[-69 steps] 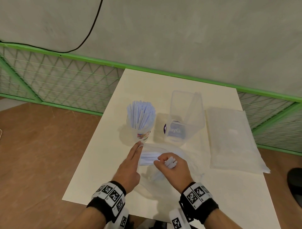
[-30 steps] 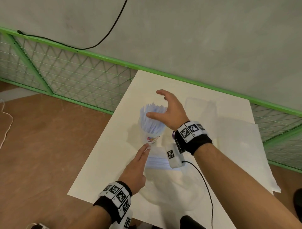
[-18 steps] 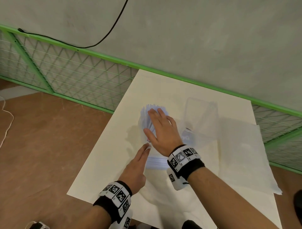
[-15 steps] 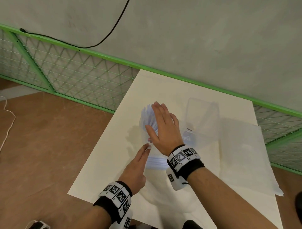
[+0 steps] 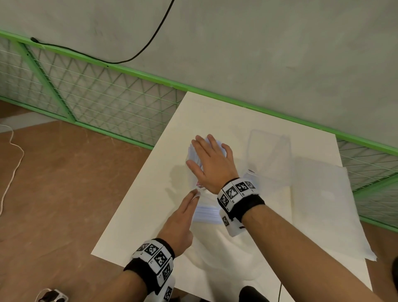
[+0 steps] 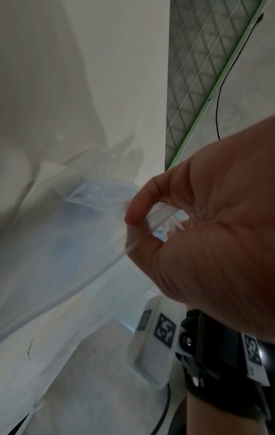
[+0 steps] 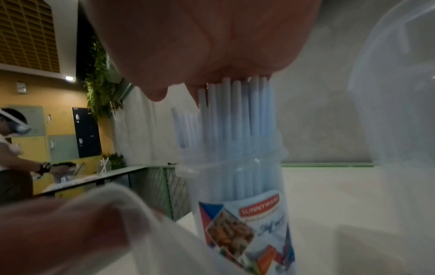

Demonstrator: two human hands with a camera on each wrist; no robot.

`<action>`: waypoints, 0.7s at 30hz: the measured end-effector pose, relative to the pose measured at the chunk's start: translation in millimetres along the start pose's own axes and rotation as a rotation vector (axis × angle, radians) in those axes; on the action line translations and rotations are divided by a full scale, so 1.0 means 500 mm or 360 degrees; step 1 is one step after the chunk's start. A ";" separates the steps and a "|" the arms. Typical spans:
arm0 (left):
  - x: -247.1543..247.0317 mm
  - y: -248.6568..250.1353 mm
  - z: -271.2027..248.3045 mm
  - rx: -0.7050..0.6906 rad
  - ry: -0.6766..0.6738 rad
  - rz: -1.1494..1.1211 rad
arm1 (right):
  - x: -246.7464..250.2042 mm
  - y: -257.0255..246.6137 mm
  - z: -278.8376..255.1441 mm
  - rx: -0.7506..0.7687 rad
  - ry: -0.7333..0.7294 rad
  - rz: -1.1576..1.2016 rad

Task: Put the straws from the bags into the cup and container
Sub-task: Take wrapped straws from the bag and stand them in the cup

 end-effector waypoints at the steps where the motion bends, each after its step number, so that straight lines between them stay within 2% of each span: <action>1: 0.001 0.001 0.000 -0.0005 0.0003 -0.0001 | 0.008 0.002 0.001 -0.0007 0.0024 0.0036; 5: 0.000 0.002 0.001 0.0001 0.0009 0.0006 | 0.081 0.009 -0.041 -0.0039 0.0467 0.0372; 7: 0.001 0.000 0.000 0.0020 0.0013 0.0028 | 0.082 -0.005 -0.100 0.0055 0.0518 0.0618; 9: 0.001 -0.001 0.000 0.0036 0.0004 0.0049 | 0.044 -0.035 -0.170 0.0112 0.0269 0.0717; 11: -0.002 -0.001 0.002 0.0008 -0.0008 0.0031 | -0.027 -0.062 -0.228 0.0102 -0.0208 0.0628; 13: -0.006 0.001 0.002 0.0016 -0.0013 0.0017 | -0.109 -0.064 -0.267 0.0073 -0.0584 0.0392; 14: -0.008 0.003 0.001 0.0017 -0.0008 0.0020 | -0.140 -0.057 -0.277 0.0048 -0.0679 0.0256; 16: -0.009 0.011 -0.001 -0.0005 -0.0004 0.0004 | -0.176 -0.043 -0.281 -0.0003 -0.0715 0.0054; 21: -0.002 0.023 -0.011 0.0036 0.0007 0.0003 | -0.215 -0.041 -0.284 0.0084 -0.0830 -0.0133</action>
Point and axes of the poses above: each hand's wrist, its own z-axis towards the middle knuckle, its own x-axis out of the back of the hand, y = z × x, the point moved 5 cm from there along z, towards the middle knuckle, and after that the axes turned 12 degrees about -z, right-handed, at the moved point
